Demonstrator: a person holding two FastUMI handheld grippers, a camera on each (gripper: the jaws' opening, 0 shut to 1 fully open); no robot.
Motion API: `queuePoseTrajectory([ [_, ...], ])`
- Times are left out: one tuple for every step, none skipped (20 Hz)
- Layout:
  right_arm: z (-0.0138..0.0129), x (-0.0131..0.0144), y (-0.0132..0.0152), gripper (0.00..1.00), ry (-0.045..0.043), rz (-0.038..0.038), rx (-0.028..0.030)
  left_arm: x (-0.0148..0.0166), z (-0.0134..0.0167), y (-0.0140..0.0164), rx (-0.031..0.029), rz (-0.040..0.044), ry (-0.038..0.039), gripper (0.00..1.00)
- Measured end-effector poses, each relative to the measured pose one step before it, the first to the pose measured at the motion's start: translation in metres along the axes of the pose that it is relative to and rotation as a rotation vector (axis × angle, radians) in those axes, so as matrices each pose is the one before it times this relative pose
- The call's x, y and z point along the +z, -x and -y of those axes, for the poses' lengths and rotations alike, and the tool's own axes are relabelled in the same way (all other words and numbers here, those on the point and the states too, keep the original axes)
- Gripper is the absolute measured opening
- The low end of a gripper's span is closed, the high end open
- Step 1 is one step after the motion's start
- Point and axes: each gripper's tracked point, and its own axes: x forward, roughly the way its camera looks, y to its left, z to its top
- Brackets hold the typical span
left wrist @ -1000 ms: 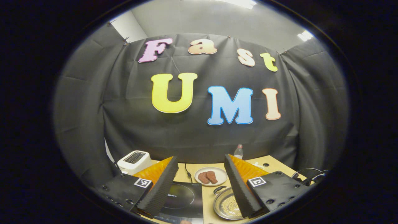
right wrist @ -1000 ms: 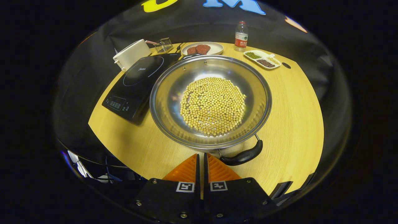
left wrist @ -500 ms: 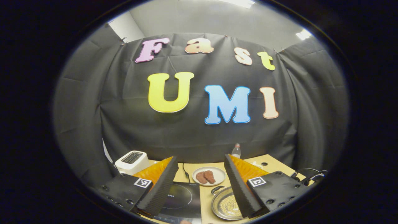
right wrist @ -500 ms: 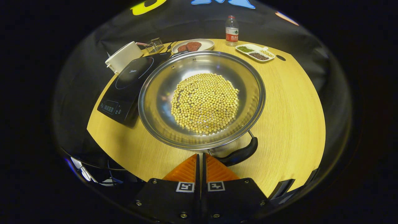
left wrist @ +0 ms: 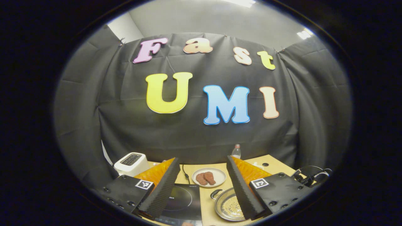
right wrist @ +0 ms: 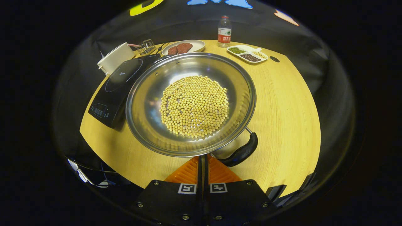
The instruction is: First push the handle of the pot to place it horizontally, then grasp the pot with both hands and set it on the induction cooktop.
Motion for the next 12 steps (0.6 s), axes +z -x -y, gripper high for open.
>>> queuePoseTrajectory([
  [0.00468,0.00080,-0.00071,0.01,-0.00132,-0.00215,-0.00808,-0.00044,0.00035,-0.00045,-0.00120,-0.00088,-0.00101,0.95],
  [0.00526,0.00019,-0.00107,0.01,-0.00141,-0.00035,-0.00864,-0.00026,0.00005,0.00041,-0.00043,0.00088,-0.00135,0.95],
  [0.00570,0.00122,-0.00077,0.01,0.00053,-0.00126,-0.00954,0.00060,0.00003,-0.00021,0.00013,-0.00063,-0.00205,0.95],
  [0.00571,-0.00030,-0.00122,0.02,0.00154,-0.00227,-0.01159,-0.00089,-0.00082,0.00083,0.00077,-0.00208,-0.00180,0.95],
  [0.00575,0.00138,-0.00098,0.02,0.00088,0.00037,-0.00929,-0.00053,0.00022,-0.00062,0.00038,-0.00156,-0.00027,0.95],
  [0.00511,0.00214,-0.00119,0.01,-0.00226,0.00107,-0.00913,-0.00090,-0.00009,-0.00042,0.00024,-0.00077,-0.00013,0.95],
  [0.00445,0.00140,-0.00064,0.02,-0.00731,-0.00265,-0.00805,0.00033,-0.00035,-0.00049,0.00111,-0.00168,-0.00099,0.95],
  [0.00381,0.00136,-0.00108,0.01,-0.01323,-0.00092,-0.00589,-0.00190,0.00058,-0.00051,0.00113,-0.00302,-0.00106,0.95],
  [0.00381,0.00272,-0.00078,0.01,-0.01316,-0.00031,-0.00417,0.00003,-0.00006,-0.00121,0.00108,-0.00143,-0.00052,0.95],
  [0.00431,0.00138,-0.00157,0.01,-0.00579,0.00006,-0.00818,-0.00066,0.00053,-0.00046,0.00056,-0.00030,0.00023,0.95],
  [0.00518,0.00266,-0.00060,0.01,-0.00367,0.00234,-0.00915,0.00020,0.00004,-0.00070,0.00152,-0.00034,0.00010,0.95],
  [0.00480,0.00199,-0.00100,0.01,-0.00076,0.00307,-0.00789,-0.00043,0.00055,-0.00044,0.00112,-0.00102,-0.00035,0.99],
])
